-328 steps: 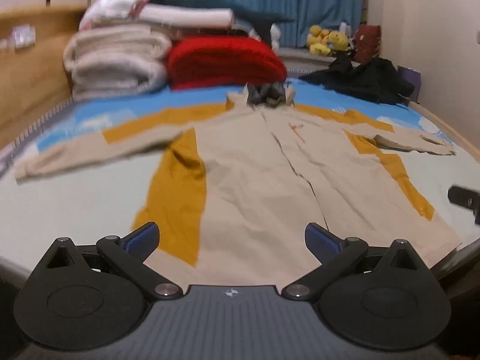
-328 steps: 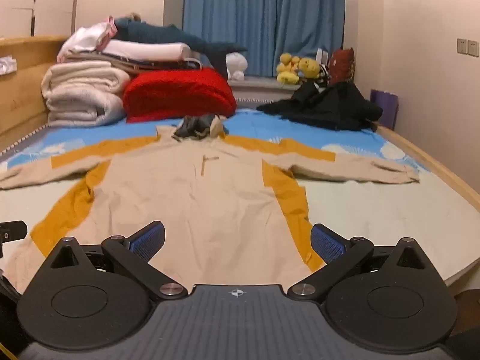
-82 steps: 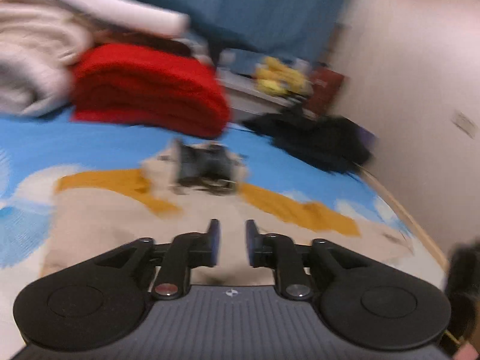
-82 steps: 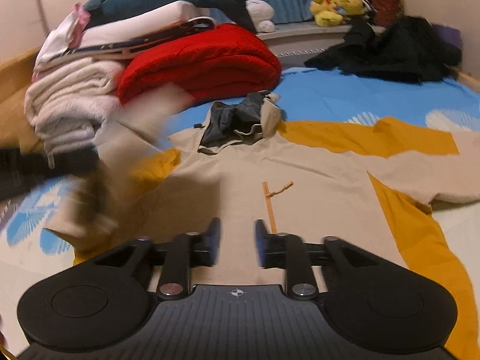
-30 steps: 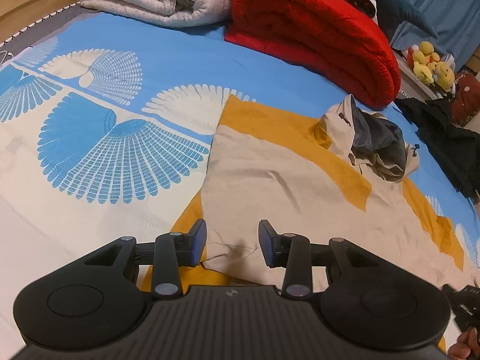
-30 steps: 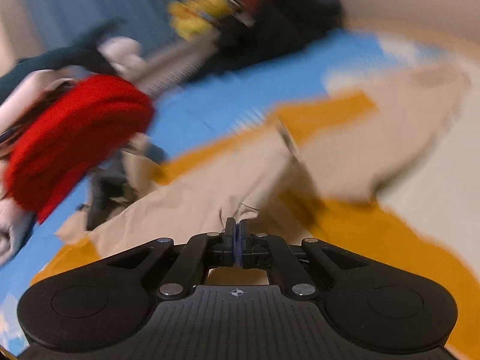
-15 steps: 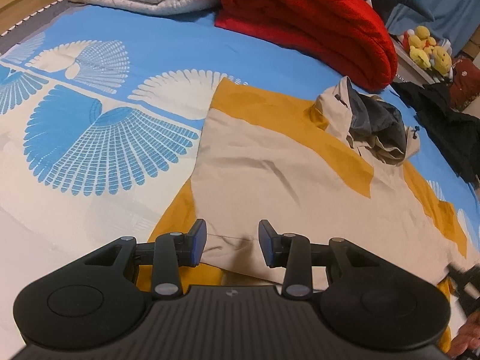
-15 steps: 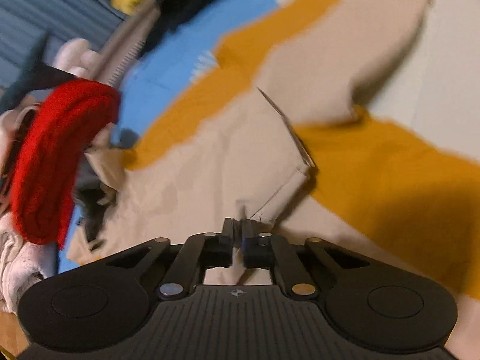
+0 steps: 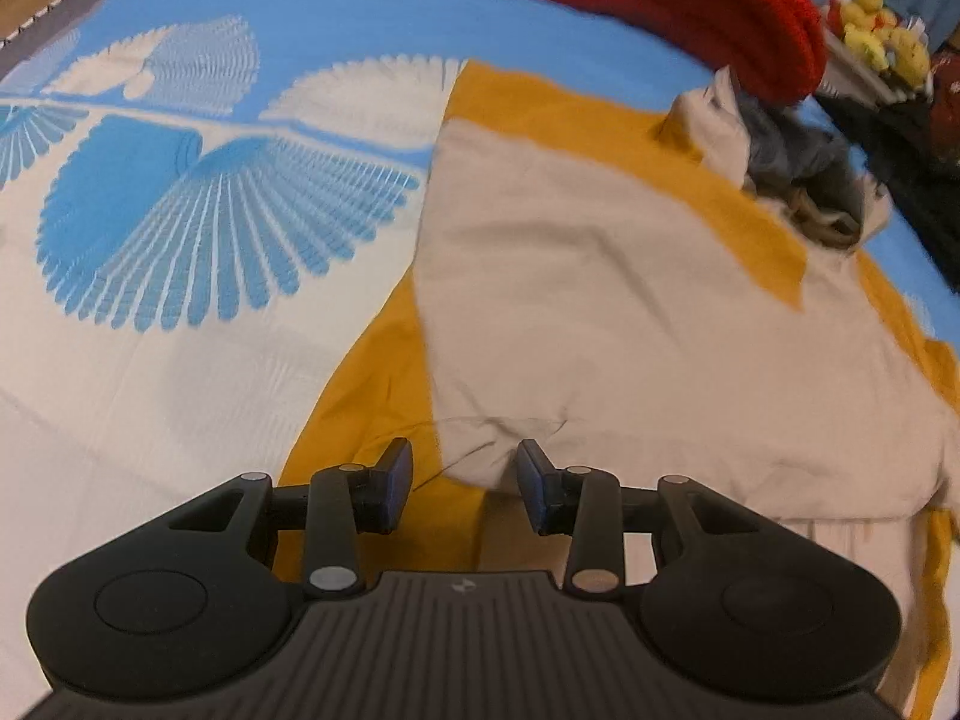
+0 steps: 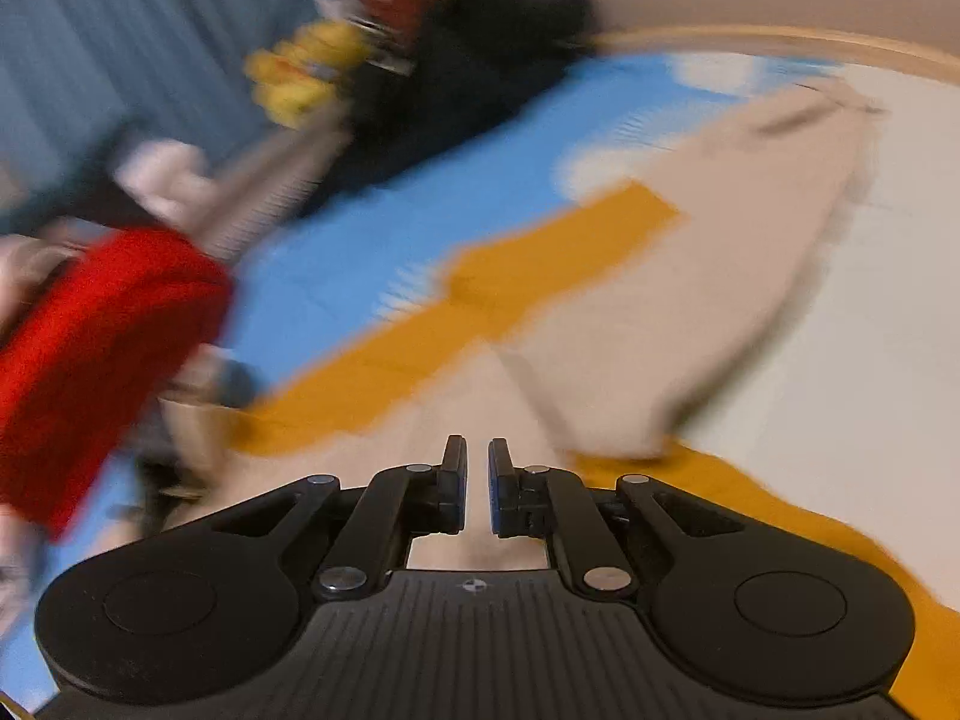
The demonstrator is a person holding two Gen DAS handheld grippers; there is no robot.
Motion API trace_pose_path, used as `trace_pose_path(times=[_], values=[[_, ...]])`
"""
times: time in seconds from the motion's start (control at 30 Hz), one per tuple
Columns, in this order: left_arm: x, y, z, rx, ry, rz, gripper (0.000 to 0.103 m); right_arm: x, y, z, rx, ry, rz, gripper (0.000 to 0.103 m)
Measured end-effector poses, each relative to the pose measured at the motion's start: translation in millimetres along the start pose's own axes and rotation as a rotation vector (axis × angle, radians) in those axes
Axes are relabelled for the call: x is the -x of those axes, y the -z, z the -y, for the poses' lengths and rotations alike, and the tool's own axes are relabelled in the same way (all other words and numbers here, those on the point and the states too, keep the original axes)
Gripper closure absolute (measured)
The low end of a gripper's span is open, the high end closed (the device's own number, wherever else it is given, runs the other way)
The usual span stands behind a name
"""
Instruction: Fold large clothes
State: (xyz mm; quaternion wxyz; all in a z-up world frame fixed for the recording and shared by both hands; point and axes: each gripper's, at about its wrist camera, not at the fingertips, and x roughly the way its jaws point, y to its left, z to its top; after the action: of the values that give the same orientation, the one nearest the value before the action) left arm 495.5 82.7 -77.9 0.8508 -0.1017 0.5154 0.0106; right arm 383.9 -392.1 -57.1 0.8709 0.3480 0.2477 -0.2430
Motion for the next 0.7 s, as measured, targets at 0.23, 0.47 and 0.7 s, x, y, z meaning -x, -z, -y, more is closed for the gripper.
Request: trace_pose_path(times=[0.23,0.47,0.7], values=[[-13,5,5,-0.028,-0.029,-0.034,0.059,-55,26,16,0.007,0.055,-0.339,0.082],[4,-2,13,-0.055,-0.006,0.041,0.058,-33,8,3,0.035,-0.030,-0.238,0.076],[28,2,36,-0.135,-0.053,0.106,0.056,-36,-1,35,-0.080,0.065,-0.326,0.073]])
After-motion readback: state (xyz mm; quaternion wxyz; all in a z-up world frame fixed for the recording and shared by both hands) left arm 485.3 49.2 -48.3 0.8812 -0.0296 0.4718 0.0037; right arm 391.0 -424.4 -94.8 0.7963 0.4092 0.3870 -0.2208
